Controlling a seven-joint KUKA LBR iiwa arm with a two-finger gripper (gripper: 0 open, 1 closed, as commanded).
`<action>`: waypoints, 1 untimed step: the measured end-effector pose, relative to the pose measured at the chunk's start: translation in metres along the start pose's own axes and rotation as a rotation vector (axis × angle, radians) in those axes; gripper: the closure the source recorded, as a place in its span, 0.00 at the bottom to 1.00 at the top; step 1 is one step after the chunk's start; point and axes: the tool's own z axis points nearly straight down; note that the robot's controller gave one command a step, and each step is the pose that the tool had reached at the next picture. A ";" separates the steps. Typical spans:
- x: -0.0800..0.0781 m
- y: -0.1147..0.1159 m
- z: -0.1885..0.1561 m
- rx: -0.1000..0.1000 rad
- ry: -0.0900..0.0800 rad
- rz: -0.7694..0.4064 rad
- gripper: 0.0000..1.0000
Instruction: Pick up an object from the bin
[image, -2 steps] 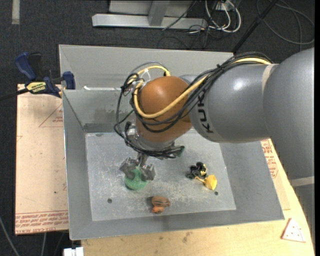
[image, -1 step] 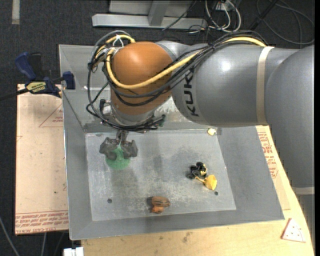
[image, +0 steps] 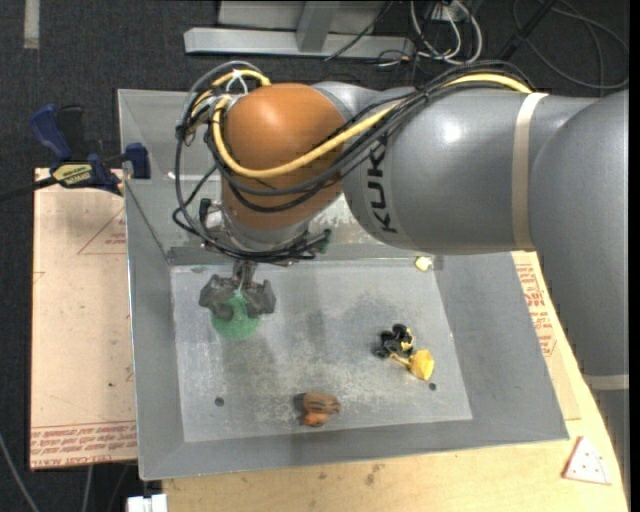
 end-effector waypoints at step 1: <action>0.000 -0.001 -0.043 -0.005 0.004 0.002 1.00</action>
Offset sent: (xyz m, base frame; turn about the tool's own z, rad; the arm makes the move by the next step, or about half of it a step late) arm 0.0238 -0.0096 0.0442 -0.0251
